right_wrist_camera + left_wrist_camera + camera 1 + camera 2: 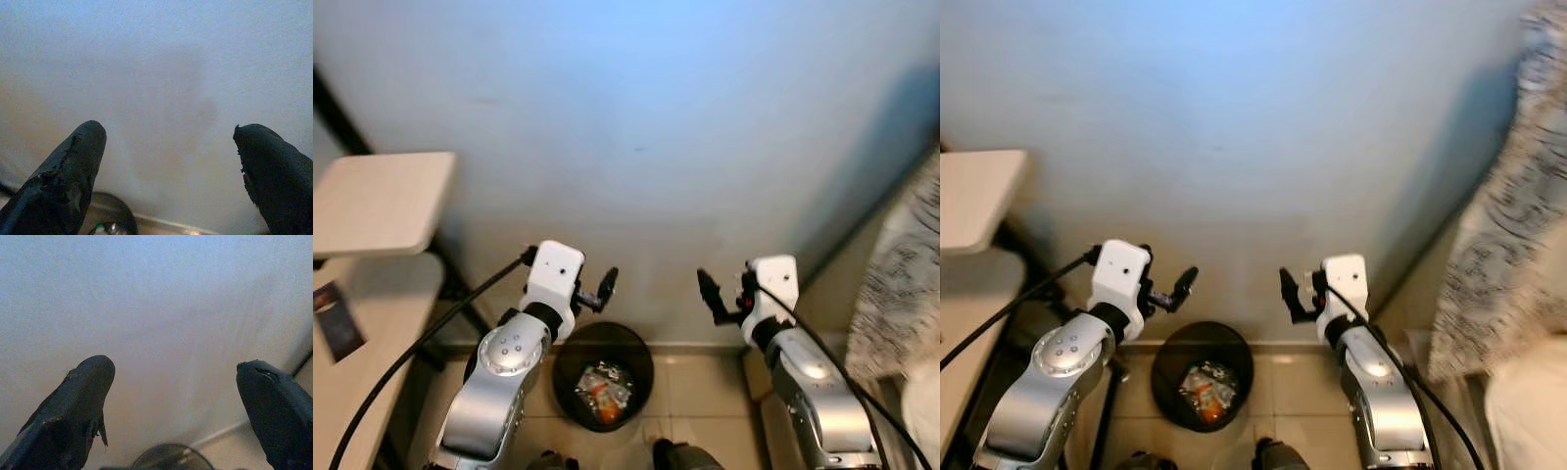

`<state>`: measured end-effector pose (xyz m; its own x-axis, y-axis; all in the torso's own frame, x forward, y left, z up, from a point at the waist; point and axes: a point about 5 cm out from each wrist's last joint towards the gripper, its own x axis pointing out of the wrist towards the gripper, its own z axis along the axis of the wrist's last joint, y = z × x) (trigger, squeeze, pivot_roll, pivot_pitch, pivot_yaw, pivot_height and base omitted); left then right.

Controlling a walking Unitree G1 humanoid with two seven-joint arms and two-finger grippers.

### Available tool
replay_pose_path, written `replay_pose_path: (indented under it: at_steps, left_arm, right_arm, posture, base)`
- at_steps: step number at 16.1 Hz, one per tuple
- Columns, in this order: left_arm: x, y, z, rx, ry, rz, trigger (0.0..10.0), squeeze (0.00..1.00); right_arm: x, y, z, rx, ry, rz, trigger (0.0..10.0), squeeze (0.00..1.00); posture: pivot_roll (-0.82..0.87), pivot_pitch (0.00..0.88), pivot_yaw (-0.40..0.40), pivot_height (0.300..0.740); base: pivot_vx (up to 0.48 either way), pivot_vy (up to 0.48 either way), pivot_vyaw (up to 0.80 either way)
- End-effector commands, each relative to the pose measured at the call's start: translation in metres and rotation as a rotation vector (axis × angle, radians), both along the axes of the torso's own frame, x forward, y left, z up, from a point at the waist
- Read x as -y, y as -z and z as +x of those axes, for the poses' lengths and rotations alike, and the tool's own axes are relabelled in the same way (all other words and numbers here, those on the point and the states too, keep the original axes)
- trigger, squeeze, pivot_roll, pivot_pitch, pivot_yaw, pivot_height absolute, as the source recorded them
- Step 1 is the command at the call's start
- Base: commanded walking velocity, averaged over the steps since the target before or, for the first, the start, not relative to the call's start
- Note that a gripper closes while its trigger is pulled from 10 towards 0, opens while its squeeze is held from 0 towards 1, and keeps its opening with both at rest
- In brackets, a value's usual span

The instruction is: Clean up the room

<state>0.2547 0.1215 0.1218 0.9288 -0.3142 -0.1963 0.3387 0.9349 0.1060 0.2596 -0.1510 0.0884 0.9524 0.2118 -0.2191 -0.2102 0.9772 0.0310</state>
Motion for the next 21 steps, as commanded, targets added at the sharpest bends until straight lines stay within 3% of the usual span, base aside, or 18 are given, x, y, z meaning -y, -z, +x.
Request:
replay_pose_path:
  at_steps: [1,2,3,4,17,21]
  left_arm:
    - [-0.01,-0.005,0.0,0.035,-0.069,-0.011,10.0,0.99]
    - [-0.014,-0.007,0.0,0.051,-0.111,-0.005,10.0,1.0]
    - [-0.018,-0.009,0.001,0.067,-0.144,-0.017,10.0,1.0]
    - [-0.021,-0.009,0.002,0.057,-0.183,-0.044,10.0,0.99]
    - [-0.036,-0.007,-0.003,0.056,-0.229,0.009,10.0,0.98]
    - [-0.04,-0.004,-0.005,0.042,-0.246,-0.019,10.0,0.99]
  right_arm:
    - [0.004,-0.002,-0.003,-0.013,0.024,0.01,10.0,1.0]
    - [0.003,-0.005,-0.005,-0.014,0.018,0.013,10.0,0.55]
    - [0.003,-0.006,-0.007,-0.015,0.007,0.011,10.0,0.0]
    - [0.002,-0.007,-0.007,-0.025,0.003,0.002,10.0,0.0]
    - [0.004,-0.003,-0.008,-0.092,0.011,-0.02,10.0,0.0]
    - [0.007,-0.003,-0.011,-0.093,0.035,-0.017,10.0,0.0]
  posture:
    - [-0.1,0.078,0.029,0.74]
    - [-0.1,0.077,0.029,0.74]
    - [-0.1,0.077,0.024,0.74]
    - [-0.09,0.078,0.016,0.74]
    - [-0.07,0.04,0.013,0.74]
    - [-0.06,0.013,0.017,0.74]
  base:
    - [0.0,0.0,-0.77]
    - [0.0,0.0,-0.64]
    - [0.0,0.0,0.0]
    - [0.0,0.0,0.0]
    - [-0.067,0.0,0.0]
    - [0.0,0.0,-0.8]
